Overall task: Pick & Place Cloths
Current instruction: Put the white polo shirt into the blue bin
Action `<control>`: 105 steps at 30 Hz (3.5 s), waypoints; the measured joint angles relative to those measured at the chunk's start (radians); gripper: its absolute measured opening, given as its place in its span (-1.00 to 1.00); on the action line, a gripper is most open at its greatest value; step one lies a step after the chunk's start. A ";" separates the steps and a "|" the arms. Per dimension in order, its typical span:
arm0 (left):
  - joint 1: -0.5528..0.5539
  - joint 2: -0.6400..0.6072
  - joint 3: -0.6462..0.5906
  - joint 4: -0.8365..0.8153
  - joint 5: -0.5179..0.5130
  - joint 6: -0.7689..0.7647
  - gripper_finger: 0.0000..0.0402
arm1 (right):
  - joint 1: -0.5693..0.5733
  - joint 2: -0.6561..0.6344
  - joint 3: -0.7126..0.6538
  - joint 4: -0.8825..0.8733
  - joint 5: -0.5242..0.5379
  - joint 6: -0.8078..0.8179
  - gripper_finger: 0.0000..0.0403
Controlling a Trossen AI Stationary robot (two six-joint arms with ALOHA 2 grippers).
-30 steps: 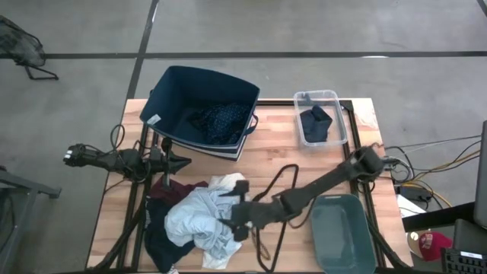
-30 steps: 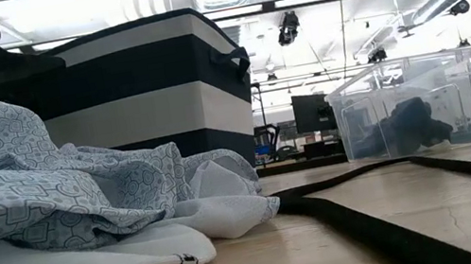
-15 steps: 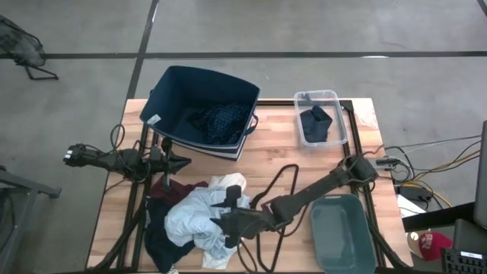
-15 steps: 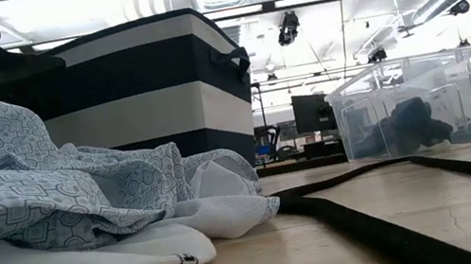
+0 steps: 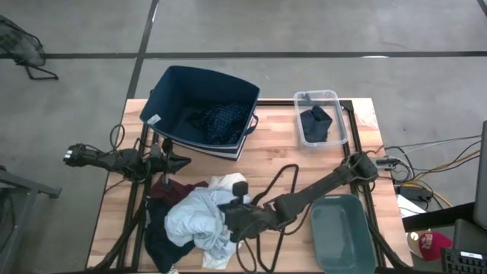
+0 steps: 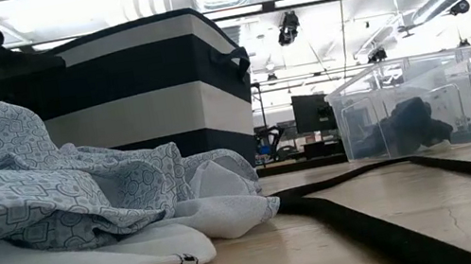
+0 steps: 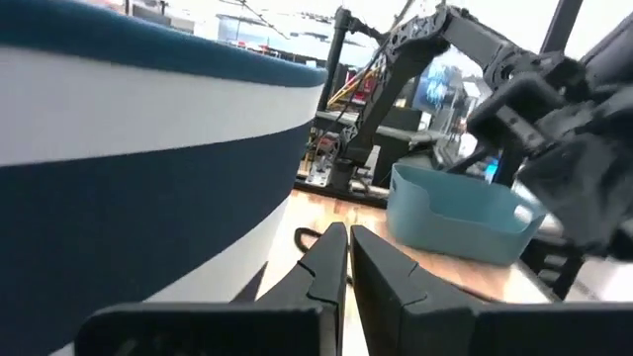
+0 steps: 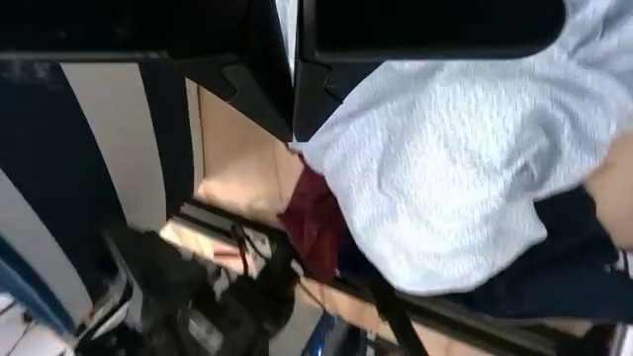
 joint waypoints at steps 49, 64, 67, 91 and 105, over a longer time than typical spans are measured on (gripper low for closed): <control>-0.575 0.867 0.580 -0.328 0.067 -0.085 0.39 | -0.053 -1.209 -1.287 0.507 0.010 0.279 -0.96; -0.639 1.302 0.699 -0.311 -0.041 -0.153 0.57 | -0.053 -1.213 -1.393 0.588 0.039 0.320 -0.96; -0.635 1.363 0.709 -0.279 -0.041 -0.151 0.56 | -0.053 -1.207 -1.395 0.587 0.040 0.314 -0.96; -0.554 1.496 0.708 -0.266 0.032 0.016 -0.72 | -0.053 -1.203 -1.394 0.585 0.039 0.361 -0.96; -0.554 1.371 0.948 -0.787 -0.150 0.086 -0.72 | -0.053 -1.203 -1.397 0.584 0.039 0.362 -0.96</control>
